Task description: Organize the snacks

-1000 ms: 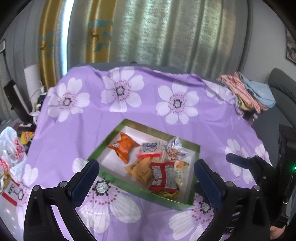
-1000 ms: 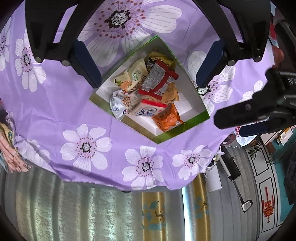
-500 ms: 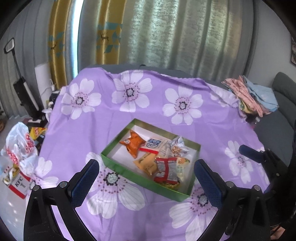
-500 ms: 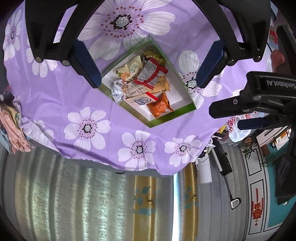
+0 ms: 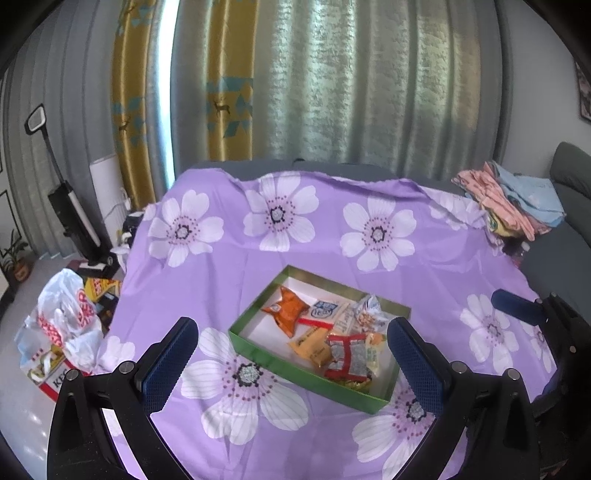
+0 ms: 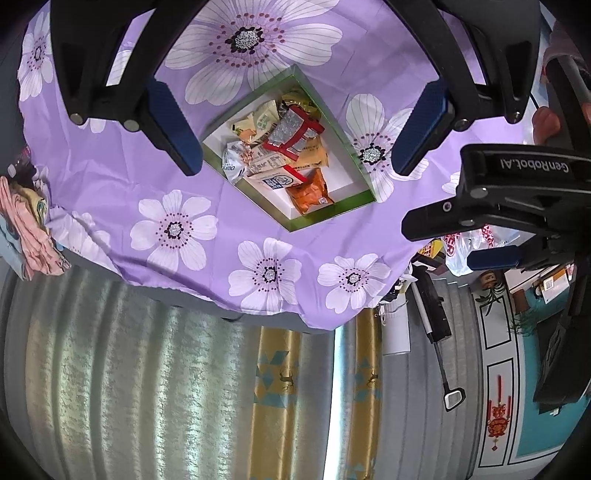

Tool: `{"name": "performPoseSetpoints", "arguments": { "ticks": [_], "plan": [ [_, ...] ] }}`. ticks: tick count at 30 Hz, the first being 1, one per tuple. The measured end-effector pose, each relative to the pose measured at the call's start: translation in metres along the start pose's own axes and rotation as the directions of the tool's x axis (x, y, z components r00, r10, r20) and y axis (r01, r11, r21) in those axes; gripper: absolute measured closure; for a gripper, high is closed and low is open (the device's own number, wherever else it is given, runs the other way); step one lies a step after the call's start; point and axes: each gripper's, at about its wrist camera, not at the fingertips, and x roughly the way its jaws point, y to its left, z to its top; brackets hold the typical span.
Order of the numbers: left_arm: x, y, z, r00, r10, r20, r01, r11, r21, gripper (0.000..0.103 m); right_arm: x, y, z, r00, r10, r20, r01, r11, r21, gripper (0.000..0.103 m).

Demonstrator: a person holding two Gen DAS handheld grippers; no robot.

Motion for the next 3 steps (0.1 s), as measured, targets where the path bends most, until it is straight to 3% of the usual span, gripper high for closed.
{"name": "performPoseSetpoints", "arguments": {
  "ticks": [3],
  "plan": [
    [-0.0009,0.0002,0.0004,1.000,0.004,0.002,-0.004,1.000,-0.002,0.001,-0.0004,0.0026,0.0007,1.000,0.003,0.001,-0.003,1.000,-0.004,0.000]
  ]
}}
